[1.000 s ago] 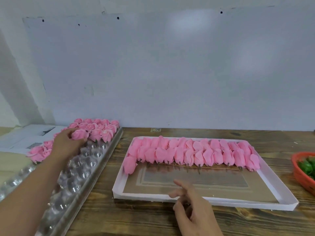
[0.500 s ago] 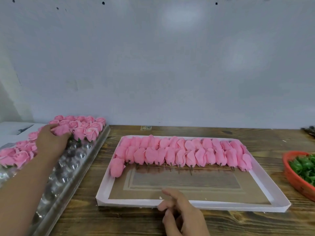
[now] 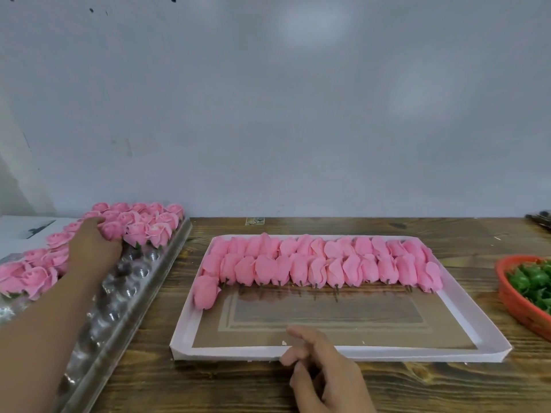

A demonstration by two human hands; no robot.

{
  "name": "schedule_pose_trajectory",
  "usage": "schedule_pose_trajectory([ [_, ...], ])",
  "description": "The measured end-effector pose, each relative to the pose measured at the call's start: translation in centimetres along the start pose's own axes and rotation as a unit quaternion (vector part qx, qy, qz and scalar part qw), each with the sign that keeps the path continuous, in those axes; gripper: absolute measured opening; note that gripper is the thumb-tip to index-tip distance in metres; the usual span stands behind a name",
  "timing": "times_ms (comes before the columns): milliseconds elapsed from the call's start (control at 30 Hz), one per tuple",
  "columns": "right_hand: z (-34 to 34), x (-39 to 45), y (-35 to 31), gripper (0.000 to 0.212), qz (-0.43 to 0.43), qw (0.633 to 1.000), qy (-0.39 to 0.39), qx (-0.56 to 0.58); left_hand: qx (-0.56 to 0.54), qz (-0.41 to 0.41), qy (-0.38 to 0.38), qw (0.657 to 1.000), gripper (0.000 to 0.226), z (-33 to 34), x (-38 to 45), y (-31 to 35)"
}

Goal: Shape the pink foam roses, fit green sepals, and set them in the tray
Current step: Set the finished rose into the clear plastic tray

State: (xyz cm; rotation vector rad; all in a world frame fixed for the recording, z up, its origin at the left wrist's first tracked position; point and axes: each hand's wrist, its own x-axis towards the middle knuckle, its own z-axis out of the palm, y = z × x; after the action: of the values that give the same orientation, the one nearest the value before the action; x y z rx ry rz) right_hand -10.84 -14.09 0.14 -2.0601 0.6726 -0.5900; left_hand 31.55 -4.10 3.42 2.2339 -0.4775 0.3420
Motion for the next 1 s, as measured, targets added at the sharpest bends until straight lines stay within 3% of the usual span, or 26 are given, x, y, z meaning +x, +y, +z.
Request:
schedule_pose_trajectory([
  [367, -0.1, 0.0, -0.1, 0.04, -0.001, 1.0, 0.005, -0.013, 0.039, -0.019, -0.031, 0.999, 0.057, 0.4, 1.6, -0.4],
  [700, -0.2, 0.2, -0.4, 0.037, 0.012, 1.0, -0.021, -0.018, 0.108, 0.028, -0.057, 0.992, 0.041, 1.0, 2.4, -0.9],
  [1000, -0.5, 0.2, -0.6, 0.041, 0.012, 0.999, -0.031, -0.024, 0.149, 0.025, -0.082, 0.985, 0.041, 1.1, 3.7, -0.3],
])
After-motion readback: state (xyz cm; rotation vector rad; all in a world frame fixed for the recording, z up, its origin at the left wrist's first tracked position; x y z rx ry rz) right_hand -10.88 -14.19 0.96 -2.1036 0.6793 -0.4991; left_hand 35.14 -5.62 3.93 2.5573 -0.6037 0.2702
